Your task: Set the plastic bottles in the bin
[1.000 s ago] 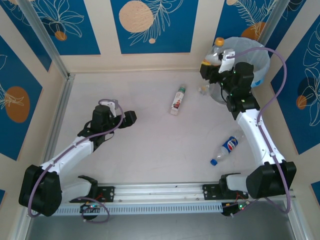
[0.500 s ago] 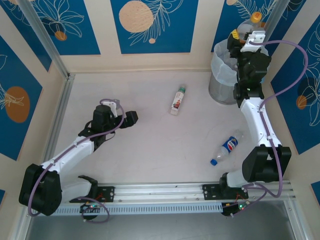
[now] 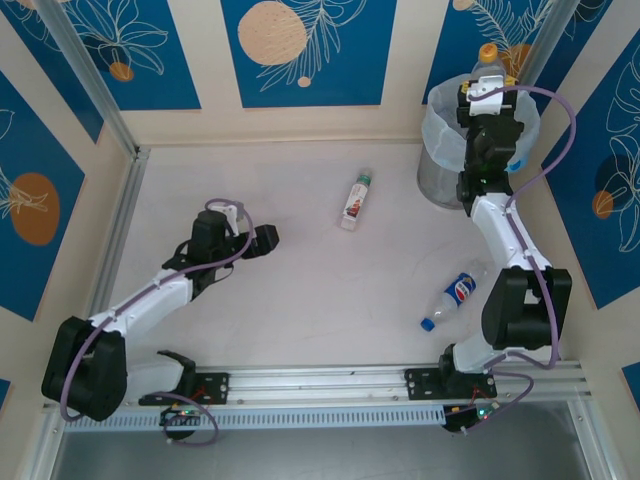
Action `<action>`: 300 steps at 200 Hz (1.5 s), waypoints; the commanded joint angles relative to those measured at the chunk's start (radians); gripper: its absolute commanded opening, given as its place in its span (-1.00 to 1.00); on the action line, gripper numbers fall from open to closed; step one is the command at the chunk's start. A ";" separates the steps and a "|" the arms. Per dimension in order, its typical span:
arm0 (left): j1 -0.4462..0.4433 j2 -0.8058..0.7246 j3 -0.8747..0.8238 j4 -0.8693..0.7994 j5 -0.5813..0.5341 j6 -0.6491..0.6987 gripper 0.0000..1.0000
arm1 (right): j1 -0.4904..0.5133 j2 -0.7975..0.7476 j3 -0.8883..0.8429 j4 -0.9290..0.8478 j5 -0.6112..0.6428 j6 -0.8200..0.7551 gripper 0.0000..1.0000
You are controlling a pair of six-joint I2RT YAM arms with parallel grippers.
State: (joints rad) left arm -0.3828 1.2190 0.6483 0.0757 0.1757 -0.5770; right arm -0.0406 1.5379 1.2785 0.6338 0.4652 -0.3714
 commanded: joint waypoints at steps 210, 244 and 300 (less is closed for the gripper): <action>-0.022 0.071 0.048 0.024 0.022 -0.005 0.99 | -0.110 0.226 0.576 -1.037 -0.125 0.467 0.99; -0.024 0.072 0.045 0.024 0.025 -0.004 0.99 | -0.108 0.183 0.585 -1.069 -0.172 0.529 0.98; -0.025 0.085 0.044 0.033 0.031 -0.003 0.99 | -0.110 0.123 0.561 -1.104 -0.190 0.585 0.98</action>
State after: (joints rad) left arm -0.3962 1.2888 0.6666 0.0761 0.1818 -0.5766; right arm -0.1516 1.7168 1.8328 -0.4465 0.3031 0.1627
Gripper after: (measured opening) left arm 0.994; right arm 0.992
